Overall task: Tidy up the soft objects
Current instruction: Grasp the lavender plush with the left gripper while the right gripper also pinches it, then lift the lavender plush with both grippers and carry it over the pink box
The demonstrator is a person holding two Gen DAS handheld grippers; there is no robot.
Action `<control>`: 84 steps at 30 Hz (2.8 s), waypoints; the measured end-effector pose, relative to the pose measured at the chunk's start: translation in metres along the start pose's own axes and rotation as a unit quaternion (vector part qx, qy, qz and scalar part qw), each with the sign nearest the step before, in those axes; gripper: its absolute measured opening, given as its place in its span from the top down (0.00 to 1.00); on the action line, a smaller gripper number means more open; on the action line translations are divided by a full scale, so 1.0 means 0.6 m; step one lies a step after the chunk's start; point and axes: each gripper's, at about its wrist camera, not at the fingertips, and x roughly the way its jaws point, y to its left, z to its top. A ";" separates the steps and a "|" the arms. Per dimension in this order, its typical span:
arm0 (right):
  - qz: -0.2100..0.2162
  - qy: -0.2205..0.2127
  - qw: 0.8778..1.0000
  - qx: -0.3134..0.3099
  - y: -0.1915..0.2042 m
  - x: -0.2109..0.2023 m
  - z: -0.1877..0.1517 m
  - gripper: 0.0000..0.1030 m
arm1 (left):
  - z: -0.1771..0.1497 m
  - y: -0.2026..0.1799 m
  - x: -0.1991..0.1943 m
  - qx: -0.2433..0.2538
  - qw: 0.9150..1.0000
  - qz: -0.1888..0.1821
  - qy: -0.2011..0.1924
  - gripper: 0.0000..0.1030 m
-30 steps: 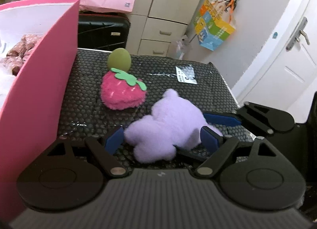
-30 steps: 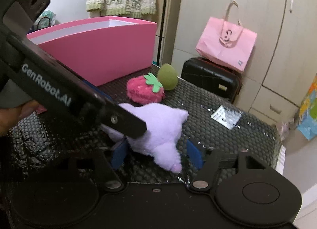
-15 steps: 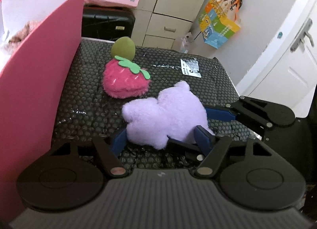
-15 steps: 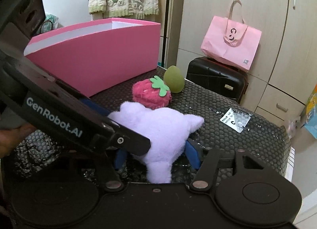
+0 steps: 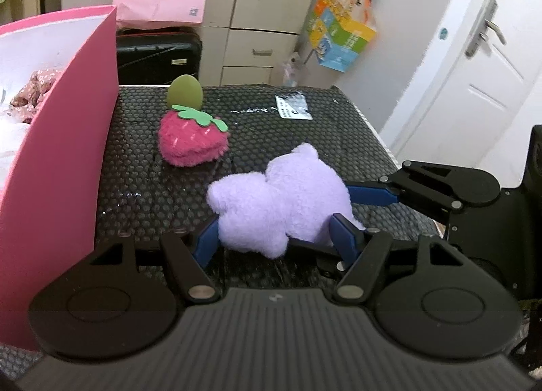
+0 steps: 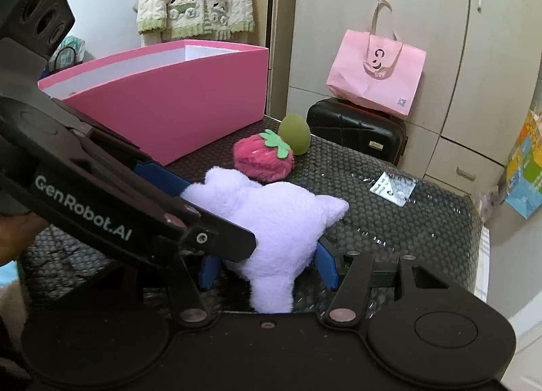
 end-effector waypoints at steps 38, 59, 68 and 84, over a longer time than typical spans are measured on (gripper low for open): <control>0.016 0.007 1.000 -0.012 0.301 -0.161 0.014 0.39 | -0.110 0.052 -0.309 0.103 0.992 -0.050 0.058 0.33; 0.063 -0.067 0.995 -0.029 0.348 -0.145 0.154 0.38 | -0.037 0.137 -0.424 0.089 0.996 -0.003 -0.030 0.32; 0.061 -0.087 0.994 -0.024 0.320 -0.089 0.226 0.38 | 0.030 0.205 -0.409 0.055 0.996 -0.016 -0.061 0.31; 0.070 -0.038 0.996 -0.041 0.253 0.079 0.311 0.38 | 0.117 0.322 -0.268 -0.038 0.998 -0.001 -0.048 0.31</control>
